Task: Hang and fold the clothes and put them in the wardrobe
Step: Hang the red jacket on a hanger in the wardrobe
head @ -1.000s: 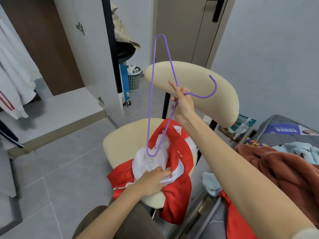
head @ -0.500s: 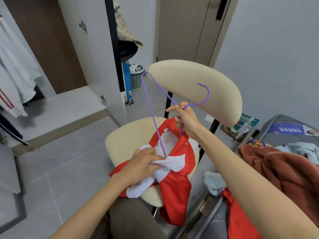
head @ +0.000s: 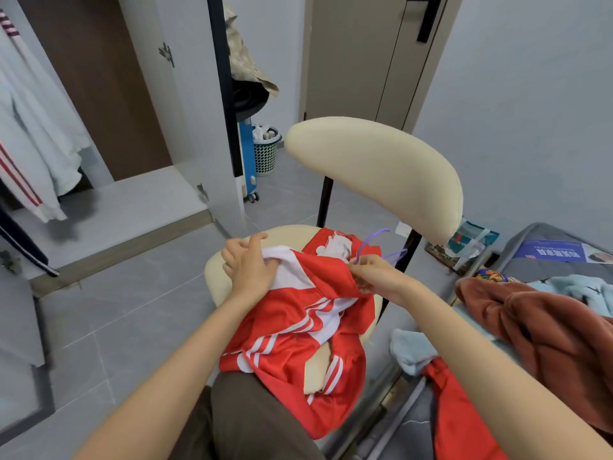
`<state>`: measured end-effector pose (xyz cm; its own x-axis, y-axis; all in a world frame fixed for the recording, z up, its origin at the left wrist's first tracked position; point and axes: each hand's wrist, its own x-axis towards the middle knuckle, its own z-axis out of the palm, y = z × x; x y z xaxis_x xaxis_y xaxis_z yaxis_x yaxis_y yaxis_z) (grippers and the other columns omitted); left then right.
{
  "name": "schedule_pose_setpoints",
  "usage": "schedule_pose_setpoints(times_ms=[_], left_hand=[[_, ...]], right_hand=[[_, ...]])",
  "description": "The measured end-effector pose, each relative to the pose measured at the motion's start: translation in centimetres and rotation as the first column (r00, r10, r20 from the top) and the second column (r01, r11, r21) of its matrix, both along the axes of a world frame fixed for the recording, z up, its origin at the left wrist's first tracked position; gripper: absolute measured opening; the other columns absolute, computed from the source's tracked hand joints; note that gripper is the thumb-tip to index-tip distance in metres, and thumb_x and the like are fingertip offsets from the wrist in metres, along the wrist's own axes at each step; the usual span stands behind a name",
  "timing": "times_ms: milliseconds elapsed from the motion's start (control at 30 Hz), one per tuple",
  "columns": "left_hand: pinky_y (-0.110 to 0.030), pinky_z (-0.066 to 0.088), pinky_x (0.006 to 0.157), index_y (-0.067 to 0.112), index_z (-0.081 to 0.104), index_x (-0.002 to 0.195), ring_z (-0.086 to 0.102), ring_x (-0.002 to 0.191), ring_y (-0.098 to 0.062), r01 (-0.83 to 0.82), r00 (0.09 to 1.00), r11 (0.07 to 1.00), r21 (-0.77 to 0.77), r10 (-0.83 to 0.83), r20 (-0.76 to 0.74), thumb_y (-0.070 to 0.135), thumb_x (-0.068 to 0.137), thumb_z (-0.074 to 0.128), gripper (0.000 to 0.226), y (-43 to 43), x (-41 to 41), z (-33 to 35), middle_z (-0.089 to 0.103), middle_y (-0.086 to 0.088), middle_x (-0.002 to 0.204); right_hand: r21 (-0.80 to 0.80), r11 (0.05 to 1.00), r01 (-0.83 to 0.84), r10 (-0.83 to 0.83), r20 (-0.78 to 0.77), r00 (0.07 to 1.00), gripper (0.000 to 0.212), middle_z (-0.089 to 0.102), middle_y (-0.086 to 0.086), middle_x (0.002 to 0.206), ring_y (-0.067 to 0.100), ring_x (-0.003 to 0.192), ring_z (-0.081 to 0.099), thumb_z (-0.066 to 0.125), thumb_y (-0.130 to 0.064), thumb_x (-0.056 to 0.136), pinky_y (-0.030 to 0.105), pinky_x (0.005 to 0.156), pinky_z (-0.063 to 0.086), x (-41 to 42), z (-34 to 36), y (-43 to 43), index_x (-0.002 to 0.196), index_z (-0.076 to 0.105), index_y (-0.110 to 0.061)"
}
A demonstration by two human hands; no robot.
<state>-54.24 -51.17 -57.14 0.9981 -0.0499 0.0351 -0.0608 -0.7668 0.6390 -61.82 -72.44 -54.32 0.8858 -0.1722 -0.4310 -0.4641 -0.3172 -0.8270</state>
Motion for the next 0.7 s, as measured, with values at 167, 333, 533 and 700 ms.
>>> schedule_pose_setpoints(times_ms=[167, 333, 533, 700], left_hand=[[-0.035, 0.037, 0.096, 0.018, 0.033, 0.138, 0.043, 0.119, -0.029, 0.191, 0.980, 0.968, -0.164, -0.177, 0.092, 0.018, 0.087, 0.063, 0.060, -0.2, -3.3, -0.5, 0.044, -0.010, 0.125], [-0.038, 0.041, 0.099, 0.019, 0.036, 0.139, 0.048, 0.122, -0.026, 0.481, 0.876, 0.862, 0.156, -0.479, -0.058, 0.040, 0.091, 0.055, 0.056, -1.3, -6.9, -2.1, 0.050, -0.004, 0.134], [-0.035, 0.045, 0.083, 0.027, 0.050, 0.128, 0.058, 0.111, -0.029, 0.388, 0.915, 0.913, 0.124, -0.398, 0.062, 0.027, 0.101, 0.039, 0.029, -0.3, -5.3, -0.7, 0.065, -0.004, 0.118], [-0.036, 0.047, 0.089, 0.029, 0.068, 0.112, 0.062, 0.110, -0.025, 0.253, 0.957, 0.964, -0.077, -0.238, 0.164, 0.043, 0.098, 0.048, 0.028, 3.6, -2.0, 1.6, 0.071, 0.000, 0.112]], right_hand=[[-0.105, 0.992, 0.065, -0.054, 0.101, 0.993, 0.040, 0.029, 0.001, 0.061, 0.011, 0.055, 0.024, 0.048, -0.011, 0.100, 0.021, 0.050, 0.020, 0.1, -0.8, 0.2, 0.062, 0.036, -0.017], [-0.083, 0.990, 0.116, -0.097, 0.211, 0.973, 0.044, 0.028, 0.001, 0.059, 0.010, 0.052, 0.024, 0.049, -0.010, 0.099, 0.017, 0.043, 0.019, 0.6, -0.1, 1.5, 0.058, 0.034, -0.017], [0.061, 0.997, 0.045, -0.063, 0.337, 0.940, 0.010, 0.047, 0.009, 0.083, 0.017, 0.078, 0.041, 0.053, -0.020, 0.099, 0.026, 0.065, 0.034, 0.2, 2.5, 2.7, 0.095, 0.054, -0.011], [0.034, 0.999, 0.013, -0.028, 0.479, 0.878, 0.010, 0.068, 0.021, 0.090, 0.022, 0.075, 0.057, 0.048, -0.016, 0.100, 0.027, 0.070, 0.043, 0.0, 3.0, 2.8, 0.103, 0.039, -0.016]])
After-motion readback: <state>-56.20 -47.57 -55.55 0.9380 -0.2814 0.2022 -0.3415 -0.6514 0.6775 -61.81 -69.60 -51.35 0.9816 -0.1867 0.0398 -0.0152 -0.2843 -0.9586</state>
